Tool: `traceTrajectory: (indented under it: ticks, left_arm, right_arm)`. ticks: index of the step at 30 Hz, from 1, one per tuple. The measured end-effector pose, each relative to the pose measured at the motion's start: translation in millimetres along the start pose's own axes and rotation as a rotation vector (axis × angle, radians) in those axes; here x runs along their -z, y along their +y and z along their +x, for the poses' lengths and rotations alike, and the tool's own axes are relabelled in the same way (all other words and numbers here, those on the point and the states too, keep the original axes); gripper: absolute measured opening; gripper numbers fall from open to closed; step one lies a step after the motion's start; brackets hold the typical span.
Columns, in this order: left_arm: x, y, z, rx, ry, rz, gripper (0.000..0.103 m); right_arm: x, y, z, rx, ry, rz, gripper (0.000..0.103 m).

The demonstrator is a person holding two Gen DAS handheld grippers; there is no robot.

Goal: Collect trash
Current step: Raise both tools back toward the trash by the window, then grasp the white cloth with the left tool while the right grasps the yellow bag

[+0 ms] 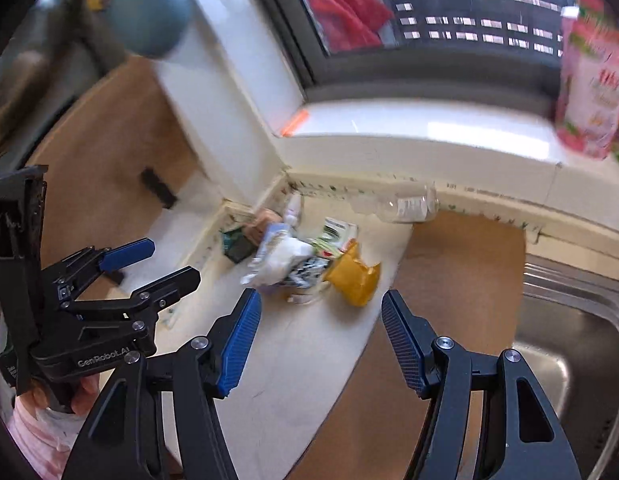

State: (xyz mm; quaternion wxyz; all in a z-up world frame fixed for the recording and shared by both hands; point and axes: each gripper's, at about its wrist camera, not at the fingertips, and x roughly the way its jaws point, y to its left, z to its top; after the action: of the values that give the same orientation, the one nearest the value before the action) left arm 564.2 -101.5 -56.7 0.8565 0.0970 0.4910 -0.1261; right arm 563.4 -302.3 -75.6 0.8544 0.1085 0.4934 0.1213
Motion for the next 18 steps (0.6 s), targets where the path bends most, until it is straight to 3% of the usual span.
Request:
traceTrajectory:
  ticks: [3,10,18]
  left_arm:
    - [-7,0,44,0.006,0.051,-0.006,0.074]
    - [-9,10,103,0.018,0.128,-0.046,0.061]
    - [-7,6,126,0.032,0.152,-0.023,0.054]
  right_arm:
    - [-3,-16,37,-0.004,0.038,0.016,0.065]
    - [4,-33,113,-0.042,0.103,0.060,0.065]
    - [7,-34,160,-0.043,0.156,0.048,0.062]
